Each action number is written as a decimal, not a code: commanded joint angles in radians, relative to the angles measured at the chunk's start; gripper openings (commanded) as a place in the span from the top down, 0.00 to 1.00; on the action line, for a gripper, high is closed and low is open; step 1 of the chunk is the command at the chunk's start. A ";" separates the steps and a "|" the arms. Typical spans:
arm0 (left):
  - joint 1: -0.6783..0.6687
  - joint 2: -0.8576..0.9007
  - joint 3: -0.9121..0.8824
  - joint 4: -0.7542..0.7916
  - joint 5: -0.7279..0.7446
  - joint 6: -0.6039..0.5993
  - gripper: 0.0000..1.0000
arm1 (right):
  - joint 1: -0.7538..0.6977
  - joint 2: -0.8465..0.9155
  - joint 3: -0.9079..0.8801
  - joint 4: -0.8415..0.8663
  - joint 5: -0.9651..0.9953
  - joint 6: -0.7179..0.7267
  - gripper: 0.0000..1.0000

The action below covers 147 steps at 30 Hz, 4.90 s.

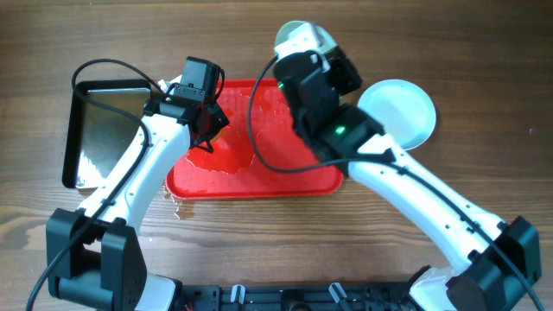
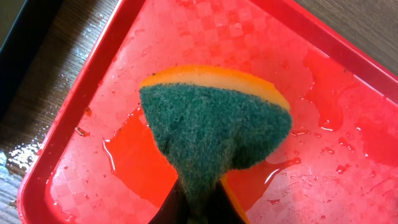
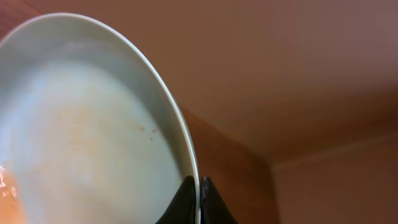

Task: Clean dirty plates on tray and stack at the side
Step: 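Lift the last plate with the right gripper and stack it at right, then move the left gripper with the sponge into the black water tray, then rinse the sponge in the water and release it with the left gripper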

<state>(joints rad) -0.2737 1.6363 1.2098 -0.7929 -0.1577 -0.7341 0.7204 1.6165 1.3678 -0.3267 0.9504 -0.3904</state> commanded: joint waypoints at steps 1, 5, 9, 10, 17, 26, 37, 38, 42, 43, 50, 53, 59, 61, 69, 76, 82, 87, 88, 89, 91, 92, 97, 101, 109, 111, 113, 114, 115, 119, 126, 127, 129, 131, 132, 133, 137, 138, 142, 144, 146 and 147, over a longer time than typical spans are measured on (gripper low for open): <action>0.003 0.000 -0.006 0.003 0.008 0.023 0.96 | 0.063 -0.002 0.016 0.048 0.115 -0.179 0.96; 0.003 0.000 -0.006 0.003 0.008 0.023 0.96 | 0.099 -0.002 0.016 0.071 0.183 -0.309 0.96; 0.003 0.000 -0.006 0.002 0.008 0.023 0.96 | 0.098 -0.002 0.016 0.072 0.183 -0.307 0.96; 0.003 0.000 -0.006 0.002 0.008 0.023 0.96 | 0.098 -0.002 0.015 0.072 0.183 -0.290 0.96; 0.003 0.000 -0.006 0.002 0.008 0.023 0.96 | 0.031 -0.002 0.014 -0.100 -0.064 0.153 0.96; 0.003 0.000 -0.006 0.002 0.008 0.023 0.96 | -0.572 -0.003 0.011 -0.369 -0.644 0.724 0.96; 0.003 0.000 -0.006 0.002 0.008 0.023 0.96 | -0.911 -0.002 -0.232 -0.228 -0.872 0.769 0.96; 0.003 0.000 -0.006 0.002 0.008 0.023 0.96 | -0.911 -0.002 -0.245 -0.210 -0.873 0.786 0.95; 0.003 0.000 -0.006 0.002 0.008 0.023 0.96 | -0.911 -0.002 -0.274 -0.194 -0.882 0.787 0.71; 0.003 0.000 -0.006 0.002 0.008 0.023 0.96 | -0.911 -0.002 -0.274 -0.196 -0.908 0.787 0.62; 0.015 0.000 -0.006 0.043 -0.114 0.018 0.96 | -0.880 -0.002 -0.274 -0.206 -1.431 0.821 0.11; 0.190 0.000 -0.006 0.140 -0.132 0.019 0.96 | -0.758 -0.002 -0.277 -0.243 -1.418 0.819 0.09; 0.521 0.046 -0.006 0.281 -0.103 0.019 0.96 | -0.517 -0.002 -0.277 -0.138 -1.411 0.821 0.08; 0.571 0.095 -0.006 0.319 -0.017 0.019 0.96 | -0.475 -0.002 -0.277 -0.108 -1.411 0.821 0.07; 0.632 0.210 -0.005 0.383 0.132 0.077 0.62 | -0.445 -0.002 -0.277 -0.099 -1.407 0.846 0.04; 0.632 0.196 -0.006 0.476 0.170 0.103 0.85 | -0.445 -0.002 -0.277 -0.104 -1.408 0.846 0.04; 0.632 0.314 -0.006 0.510 0.087 0.102 0.89 | -0.444 -0.002 -0.277 -0.124 -1.408 0.846 0.04; 0.654 0.371 -0.006 0.436 0.054 0.102 0.96 | -0.444 -0.002 -0.277 -0.130 -1.403 0.846 0.04; 0.658 0.372 -0.006 0.428 0.054 0.102 0.96 | -0.444 -0.002 -0.277 -0.130 -1.398 0.845 0.04; 0.660 0.369 -0.005 0.422 0.055 0.102 0.96 | -0.445 -0.002 -0.277 -0.130 -1.395 0.845 0.04; 0.660 0.335 -0.005 0.415 0.056 0.102 0.96 | -0.445 -0.002 -0.277 -0.130 -1.396 0.845 0.04; 0.658 0.308 -0.005 0.413 0.056 0.102 0.96 | -0.445 -0.002 -0.277 -0.131 -1.396 0.845 0.04; 0.658 0.147 -0.005 0.392 0.070 0.102 0.96 | -0.445 -0.002 -0.277 -0.130 -1.376 0.846 0.04; 0.663 0.233 -0.006 0.385 0.070 0.102 0.96 | -0.444 -0.002 -0.277 -0.133 -1.369 0.845 0.04; 0.664 0.385 -0.005 0.294 0.064 0.098 0.96 | -0.445 -0.002 -0.277 -0.134 -1.368 0.842 0.03; 0.664 0.352 -0.005 0.294 0.108 0.098 0.96 | -0.445 -0.002 -0.277 -0.134 -1.368 0.842 0.04; 0.664 0.287 -0.005 0.294 0.162 0.099 0.96 | -0.445 -0.002 -0.277 -0.134 -1.368 0.838 0.03; 0.663 0.243 -0.005 0.298 0.184 0.099 0.96 | -0.445 -0.002 -0.277 -0.134 -1.365 0.838 0.03; 0.662 0.208 -0.005 0.302 0.200 0.099 0.96 | -0.445 -0.002 -0.277 -0.133 -1.364 0.838 0.03; 0.639 0.091 -0.005 0.330 0.230 0.100 0.96 | -0.445 -0.002 -0.277 -0.130 -1.341 0.839 0.03; 0.646 0.212 -0.006 0.323 -0.015 0.102 0.96 | -0.445 -0.002 -0.277 -0.137 -1.338 0.839 0.03; 0.652 0.249 -0.006 0.303 -0.023 0.102 0.96 | -0.445 -0.002 -0.277 -0.135 -1.338 0.839 0.03; 0.661 0.296 -0.006 0.269 -0.027 0.098 0.96 | -0.445 -0.002 -0.277 -0.135 -1.338 0.839 0.03; 0.665 0.338 -0.006 0.232 -0.005 0.098 0.96 | -0.445 -0.002 -0.277 -0.134 -1.338 0.839 0.02; 0.665 0.349 -0.006 0.222 0.010 0.098 0.96 | -0.445 -0.002 -0.277 -0.134 -1.338 0.839 0.02; 0.664 0.357 -0.006 0.212 0.032 0.098 0.96 | -0.445 -0.002 -0.277 -0.133 -1.338 0.839 0.02; 0.664 0.359 -0.005 0.212 0.103 0.098 0.96 | -0.445 -0.002 -0.277 -0.131 -1.338 0.838 0.00; 0.664 0.354 -0.005 0.212 0.154 0.098 0.96 | -0.445 -0.002 -0.277 -0.132 -1.338 0.838 0.00; 0.650 0.289 -0.005 0.228 0.441 0.099 0.96 | -0.445 -0.002 -0.277 -0.131 -1.338 0.839 0.00; 0.621 0.242 -0.005 0.235 0.502 0.098 0.96 | -0.445 -0.002 -0.277 -0.132 -1.338 0.839 0.00; 0.582 0.187 -0.005 0.248 0.491 0.098 0.96 | -0.445 -0.002 -0.277 -0.131 -1.338 0.839 0.00; 0.571 0.167 -0.005 0.257 0.471 0.098 0.96 | -0.445 -0.002 -0.277 -0.132 -1.338 0.838 0.00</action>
<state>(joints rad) 0.3588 1.9038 1.2129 -0.5560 0.2096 -0.6441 0.2707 1.6173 1.0996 -0.4622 -0.4004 0.4484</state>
